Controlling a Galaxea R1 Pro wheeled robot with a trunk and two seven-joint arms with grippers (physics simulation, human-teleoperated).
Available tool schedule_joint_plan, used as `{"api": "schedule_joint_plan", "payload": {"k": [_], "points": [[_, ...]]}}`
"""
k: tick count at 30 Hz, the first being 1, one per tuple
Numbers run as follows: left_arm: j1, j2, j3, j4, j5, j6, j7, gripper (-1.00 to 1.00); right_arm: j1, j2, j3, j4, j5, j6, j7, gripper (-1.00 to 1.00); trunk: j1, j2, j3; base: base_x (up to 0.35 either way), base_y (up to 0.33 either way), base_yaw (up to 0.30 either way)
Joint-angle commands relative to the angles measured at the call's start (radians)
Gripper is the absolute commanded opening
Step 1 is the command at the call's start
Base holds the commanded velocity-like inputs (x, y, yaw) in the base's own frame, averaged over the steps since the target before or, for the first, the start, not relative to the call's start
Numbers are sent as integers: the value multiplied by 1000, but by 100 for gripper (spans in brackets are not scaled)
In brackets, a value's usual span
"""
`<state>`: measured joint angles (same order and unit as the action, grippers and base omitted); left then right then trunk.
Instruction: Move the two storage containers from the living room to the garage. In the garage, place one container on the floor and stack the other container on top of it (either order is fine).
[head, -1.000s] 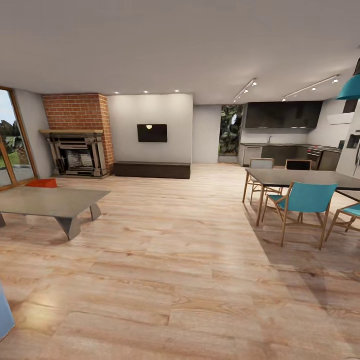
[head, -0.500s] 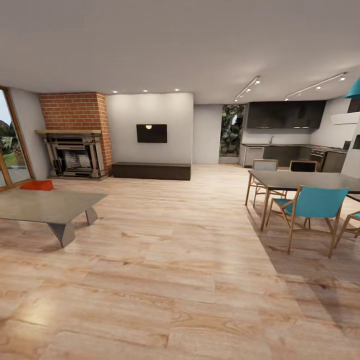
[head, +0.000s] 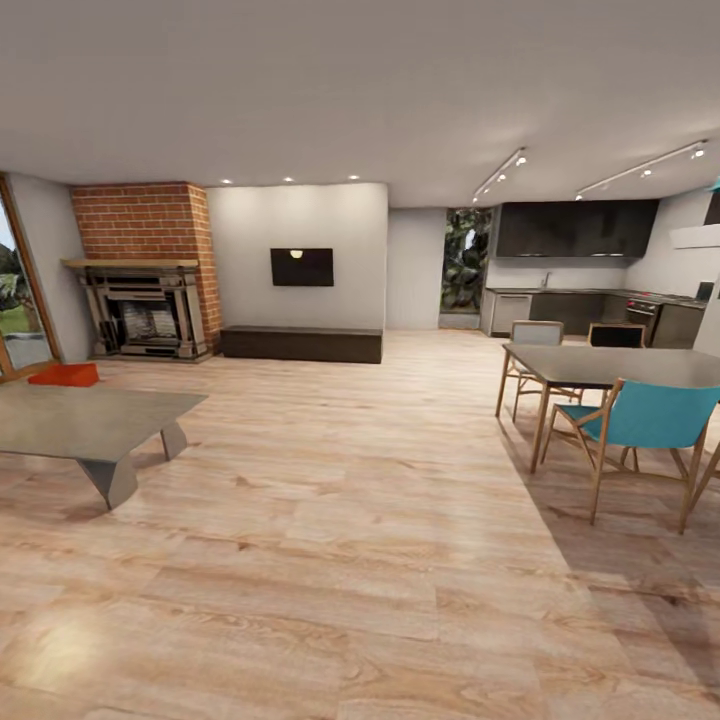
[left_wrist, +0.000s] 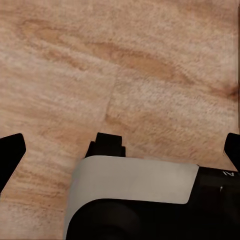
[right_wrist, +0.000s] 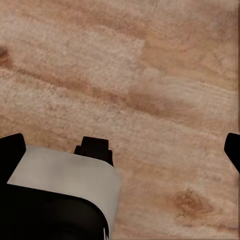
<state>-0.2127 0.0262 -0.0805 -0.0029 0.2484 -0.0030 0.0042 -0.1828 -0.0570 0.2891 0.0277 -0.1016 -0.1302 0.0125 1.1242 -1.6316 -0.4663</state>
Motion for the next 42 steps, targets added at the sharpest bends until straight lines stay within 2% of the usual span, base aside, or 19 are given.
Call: {"api": "schedule_joint_plan", "payload": {"k": [1,42], "points": [[0,0,-8,0,9,0,0,100,-1,0,8,3,-10,-6,1,100,1,0,-1,327,0,0],[0,0,-8,0,11,-2,0,100,-1,-4,9,3,-9,-9,1,100,1,0,-1,327,0,0]]}}
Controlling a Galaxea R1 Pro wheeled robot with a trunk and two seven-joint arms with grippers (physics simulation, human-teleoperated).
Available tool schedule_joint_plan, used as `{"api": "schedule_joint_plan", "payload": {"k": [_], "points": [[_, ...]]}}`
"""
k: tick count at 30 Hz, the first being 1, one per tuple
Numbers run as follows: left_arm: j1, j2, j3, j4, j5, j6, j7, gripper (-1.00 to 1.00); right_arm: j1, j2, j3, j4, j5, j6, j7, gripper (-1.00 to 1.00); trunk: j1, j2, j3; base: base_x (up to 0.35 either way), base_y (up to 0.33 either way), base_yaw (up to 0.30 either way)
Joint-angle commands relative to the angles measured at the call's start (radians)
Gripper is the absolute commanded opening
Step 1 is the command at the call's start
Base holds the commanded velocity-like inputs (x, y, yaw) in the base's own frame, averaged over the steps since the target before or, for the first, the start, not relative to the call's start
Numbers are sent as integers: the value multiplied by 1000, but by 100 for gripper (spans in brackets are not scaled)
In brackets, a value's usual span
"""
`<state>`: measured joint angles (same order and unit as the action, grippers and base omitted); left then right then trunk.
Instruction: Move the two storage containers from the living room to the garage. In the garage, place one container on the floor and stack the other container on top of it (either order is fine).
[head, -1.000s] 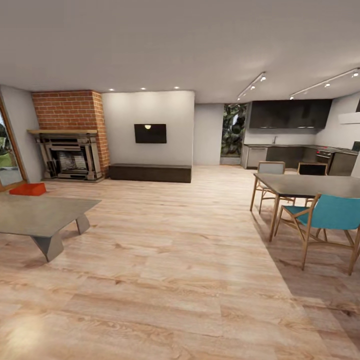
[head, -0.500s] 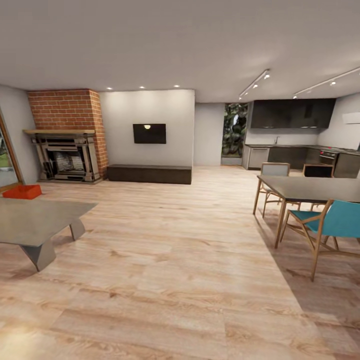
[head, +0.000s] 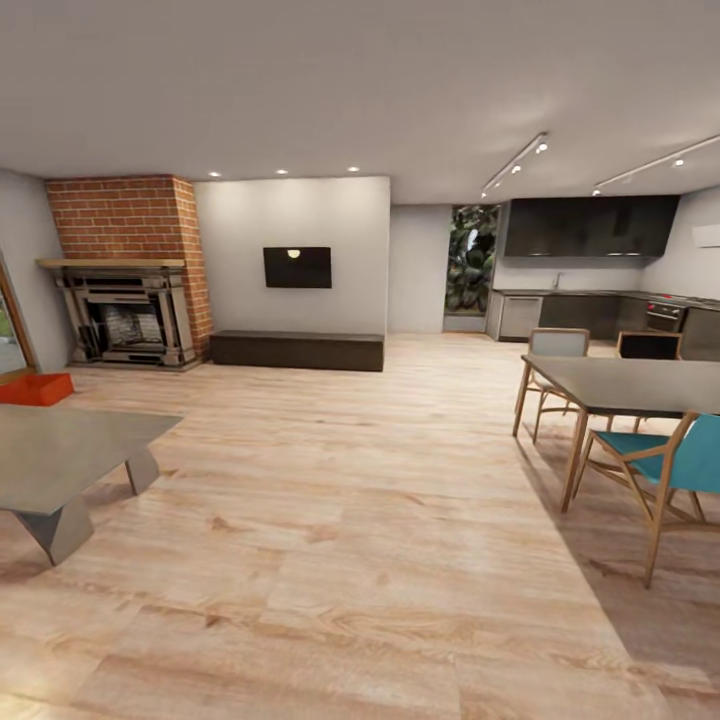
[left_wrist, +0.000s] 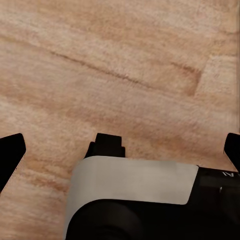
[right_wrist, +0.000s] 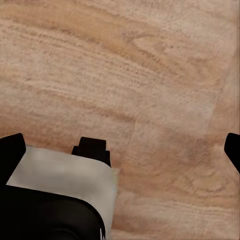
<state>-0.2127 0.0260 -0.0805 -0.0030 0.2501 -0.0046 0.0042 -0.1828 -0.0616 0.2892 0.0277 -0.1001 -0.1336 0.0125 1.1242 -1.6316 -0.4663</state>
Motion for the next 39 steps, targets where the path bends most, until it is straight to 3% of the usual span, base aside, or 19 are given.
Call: {"api": "schedule_joint_plan", "payload": {"k": [1,39], "points": [[0,0,-8,0,9,0,0,100,-1,0,8,3,-10,-6,1,100,1,0,-1,327,0,0],[0,0,-8,0,11,3,0,100,-1,1,10,3,-9,-3,1,100,1,0,-1,327,0,0]]}}
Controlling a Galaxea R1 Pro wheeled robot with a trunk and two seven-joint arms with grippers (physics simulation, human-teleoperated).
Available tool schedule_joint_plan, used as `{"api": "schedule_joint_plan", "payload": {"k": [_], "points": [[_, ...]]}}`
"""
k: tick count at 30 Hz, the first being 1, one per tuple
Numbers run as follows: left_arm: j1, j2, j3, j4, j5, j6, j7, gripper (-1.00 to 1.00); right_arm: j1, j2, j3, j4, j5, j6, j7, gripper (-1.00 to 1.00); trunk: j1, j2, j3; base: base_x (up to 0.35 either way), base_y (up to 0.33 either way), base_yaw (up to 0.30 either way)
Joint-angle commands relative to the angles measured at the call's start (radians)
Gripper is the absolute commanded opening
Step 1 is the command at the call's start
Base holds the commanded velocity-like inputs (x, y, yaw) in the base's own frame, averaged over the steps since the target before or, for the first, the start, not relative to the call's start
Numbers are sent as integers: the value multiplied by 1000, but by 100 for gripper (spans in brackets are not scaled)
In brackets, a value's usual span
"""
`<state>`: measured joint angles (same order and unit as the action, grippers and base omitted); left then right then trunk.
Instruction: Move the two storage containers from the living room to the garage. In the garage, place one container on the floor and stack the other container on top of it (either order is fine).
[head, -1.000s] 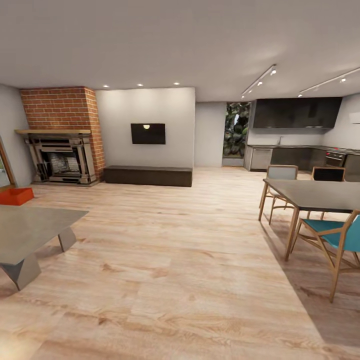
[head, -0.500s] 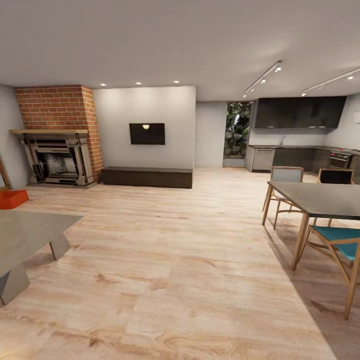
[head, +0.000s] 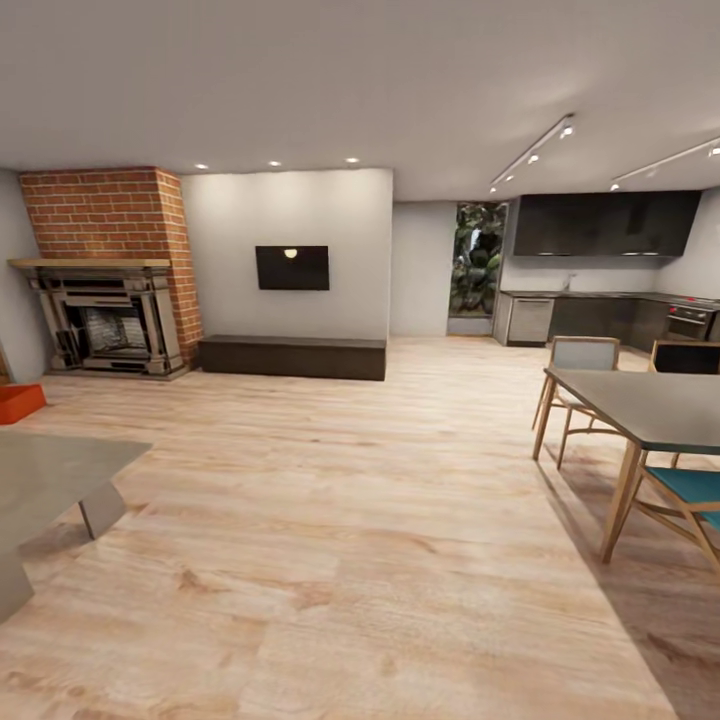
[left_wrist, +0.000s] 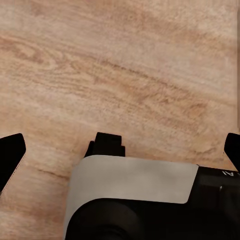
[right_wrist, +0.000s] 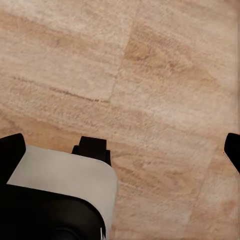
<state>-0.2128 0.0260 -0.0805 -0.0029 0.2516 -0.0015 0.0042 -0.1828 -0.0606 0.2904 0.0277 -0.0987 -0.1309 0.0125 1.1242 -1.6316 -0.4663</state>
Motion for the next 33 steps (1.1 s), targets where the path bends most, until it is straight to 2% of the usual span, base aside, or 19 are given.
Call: {"api": "schedule_joint_plan", "payload": {"k": [1,10,26,33], "points": [[0,0,-8,0,9,0,0,100,-1,1,8,3,-11,-5,1,100,1,0,-1,327,0,0],[0,0,-8,0,10,-2,0,100,-1,10,-2,3,-15,-5,2,100,1,0,-1,327,0,26],[0,1,-8,0,11,-1,0,100,-1,8,-5,3,-19,-6,2,100,1,0,-1,327,0,250],[0,0,-8,0,11,1,0,100,-1,2,1,3,-15,-3,1,100,1,0,-1,327,0,36]]}}
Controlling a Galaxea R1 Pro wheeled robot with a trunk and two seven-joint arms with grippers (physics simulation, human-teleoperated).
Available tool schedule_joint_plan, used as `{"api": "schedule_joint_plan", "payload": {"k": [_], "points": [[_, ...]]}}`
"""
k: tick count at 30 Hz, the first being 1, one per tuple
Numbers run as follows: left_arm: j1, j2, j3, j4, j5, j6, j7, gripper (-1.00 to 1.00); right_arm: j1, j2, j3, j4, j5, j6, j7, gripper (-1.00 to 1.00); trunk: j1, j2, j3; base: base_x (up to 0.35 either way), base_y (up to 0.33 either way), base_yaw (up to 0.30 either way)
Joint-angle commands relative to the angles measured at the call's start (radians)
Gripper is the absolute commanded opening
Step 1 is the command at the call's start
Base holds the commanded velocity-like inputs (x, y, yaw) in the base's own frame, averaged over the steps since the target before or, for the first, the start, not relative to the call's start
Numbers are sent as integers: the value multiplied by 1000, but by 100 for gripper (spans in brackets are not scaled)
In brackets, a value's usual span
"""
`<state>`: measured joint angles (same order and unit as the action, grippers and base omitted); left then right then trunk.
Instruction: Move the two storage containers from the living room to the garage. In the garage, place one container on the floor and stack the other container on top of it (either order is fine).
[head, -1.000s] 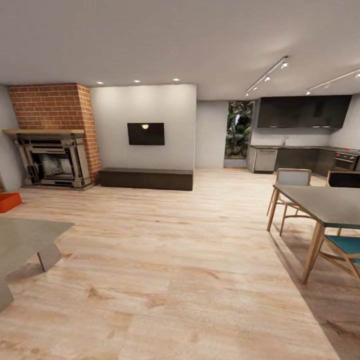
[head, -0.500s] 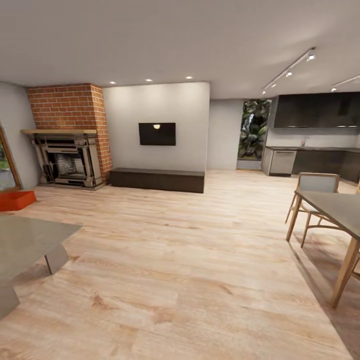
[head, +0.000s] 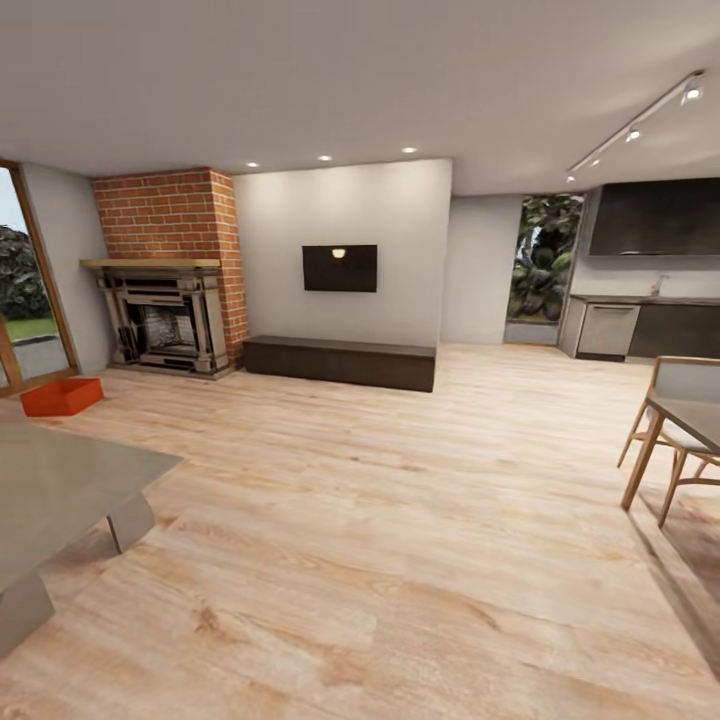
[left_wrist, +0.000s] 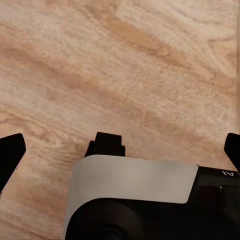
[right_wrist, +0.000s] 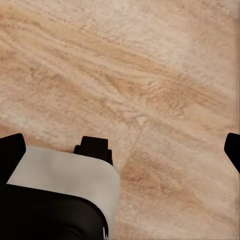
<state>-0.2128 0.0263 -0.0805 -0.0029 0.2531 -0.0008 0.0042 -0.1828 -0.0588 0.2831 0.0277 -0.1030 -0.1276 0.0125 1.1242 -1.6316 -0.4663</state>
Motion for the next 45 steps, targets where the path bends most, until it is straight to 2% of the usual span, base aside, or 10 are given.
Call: {"api": "schedule_joint_plan", "payload": {"k": [1,17,38,45], "points": [[0,0,-8,0,9,0,0,100,-1,0,10,3,-10,-6,1,100,1,0,-1,327,0,6],[0,1,-8,0,9,0,0,100,-1,-3,14,3,-6,-8,3,100,1,0,-1,327,0,1],[0,1,-8,0,9,9,0,100,-1,8,12,3,-9,-6,1,100,1,0,-1,327,0,0],[0,0,-8,0,8,8,0,100,-1,5,9,3,-10,-7,1,100,1,0,-1,326,0,169]]}}
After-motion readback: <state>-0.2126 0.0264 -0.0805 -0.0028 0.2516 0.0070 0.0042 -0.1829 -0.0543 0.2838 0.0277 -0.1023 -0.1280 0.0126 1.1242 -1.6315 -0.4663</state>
